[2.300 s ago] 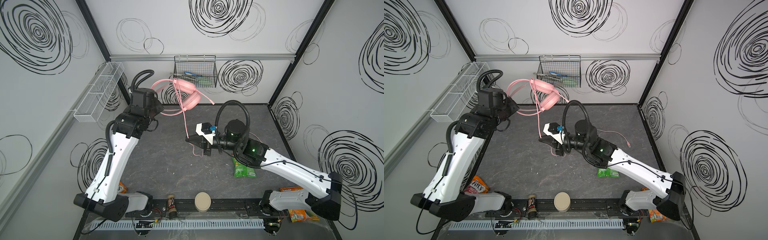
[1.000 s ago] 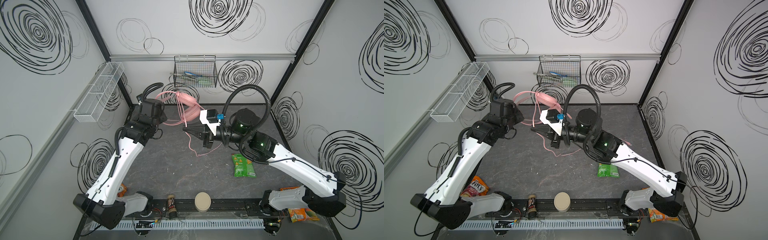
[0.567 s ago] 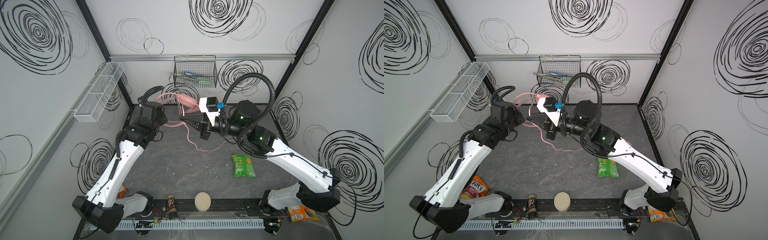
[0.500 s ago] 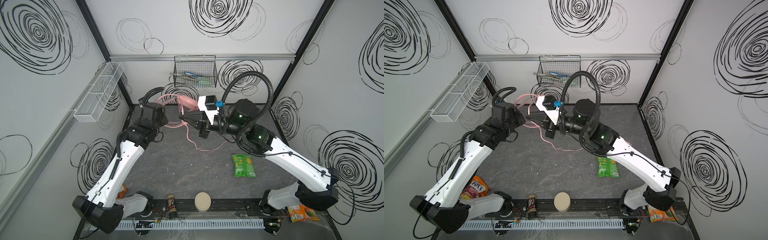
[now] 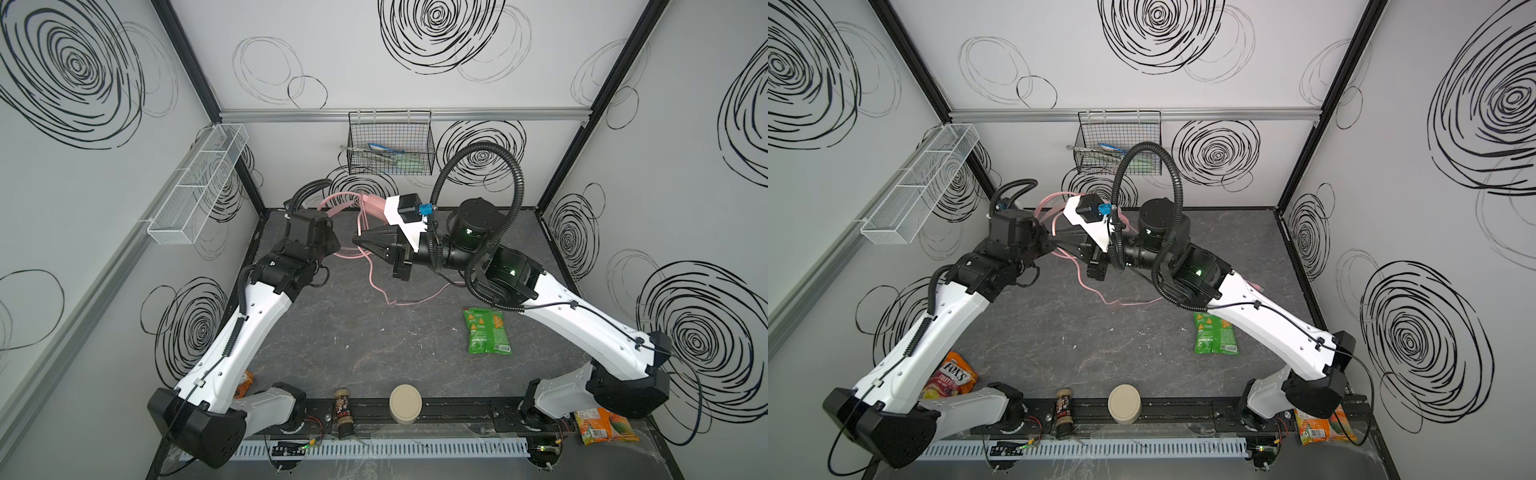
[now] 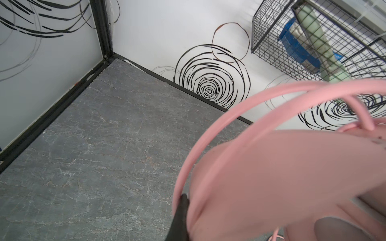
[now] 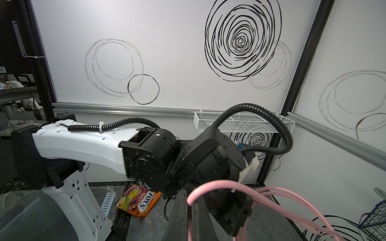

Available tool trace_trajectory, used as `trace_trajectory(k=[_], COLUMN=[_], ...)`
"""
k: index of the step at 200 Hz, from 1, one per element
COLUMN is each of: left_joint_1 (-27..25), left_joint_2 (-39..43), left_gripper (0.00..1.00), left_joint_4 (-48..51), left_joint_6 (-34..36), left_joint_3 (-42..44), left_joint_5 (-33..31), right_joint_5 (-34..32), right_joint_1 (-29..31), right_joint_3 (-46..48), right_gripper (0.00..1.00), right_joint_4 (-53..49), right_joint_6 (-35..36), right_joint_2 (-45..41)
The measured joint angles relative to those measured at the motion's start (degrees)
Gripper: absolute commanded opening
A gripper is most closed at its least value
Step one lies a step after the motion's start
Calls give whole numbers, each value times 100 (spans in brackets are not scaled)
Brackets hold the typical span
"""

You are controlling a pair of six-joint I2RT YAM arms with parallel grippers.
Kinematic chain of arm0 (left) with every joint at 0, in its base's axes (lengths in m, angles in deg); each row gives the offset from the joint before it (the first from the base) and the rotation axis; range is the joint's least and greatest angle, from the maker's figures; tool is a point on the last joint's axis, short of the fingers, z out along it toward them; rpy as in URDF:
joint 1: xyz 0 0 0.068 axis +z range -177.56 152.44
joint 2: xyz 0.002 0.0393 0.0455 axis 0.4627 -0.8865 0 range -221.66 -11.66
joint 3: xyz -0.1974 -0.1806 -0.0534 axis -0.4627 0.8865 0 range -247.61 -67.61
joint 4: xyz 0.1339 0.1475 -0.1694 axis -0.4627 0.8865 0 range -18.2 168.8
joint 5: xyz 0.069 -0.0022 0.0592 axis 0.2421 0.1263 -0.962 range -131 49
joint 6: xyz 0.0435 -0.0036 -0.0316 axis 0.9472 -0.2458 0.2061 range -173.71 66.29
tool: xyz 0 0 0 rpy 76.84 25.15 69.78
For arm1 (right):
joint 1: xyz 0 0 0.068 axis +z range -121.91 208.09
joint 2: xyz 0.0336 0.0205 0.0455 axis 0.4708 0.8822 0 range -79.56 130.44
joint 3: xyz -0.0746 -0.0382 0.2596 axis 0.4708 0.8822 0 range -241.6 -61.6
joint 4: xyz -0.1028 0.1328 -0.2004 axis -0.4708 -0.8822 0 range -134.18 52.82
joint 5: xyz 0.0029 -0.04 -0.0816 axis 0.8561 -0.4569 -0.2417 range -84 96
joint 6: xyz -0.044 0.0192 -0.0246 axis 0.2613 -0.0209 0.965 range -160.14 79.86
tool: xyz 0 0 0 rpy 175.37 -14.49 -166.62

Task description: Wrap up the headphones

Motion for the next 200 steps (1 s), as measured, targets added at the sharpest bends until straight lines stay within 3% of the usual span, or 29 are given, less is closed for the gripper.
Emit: trace_trajectory(k=[32, 65, 129, 200], left_joint_1=[-227, -151, 804, 1130], left_joint_2=[0, 0, -59, -339], left_gripper=[0, 0, 0, 0], left_joint_4=[83, 87, 203, 24], left_joint_6=[4, -28, -160, -769], left_joint_3=[76, 79, -302, -1091], left_joint_5=[-22, 85, 675, 1731], right_joint_5=[-247, -247, 76, 52], right_joint_1=[-35, -79, -66, -66], right_joint_3=[-619, -531, 1427, 2352], right_gripper=[0, 0, 0, 0], right_joint_4=[-310, -428, -144, 13], right_joint_6=[-72, -144, -190, -118], right_joint_2=[501, 590, -772, -1296])
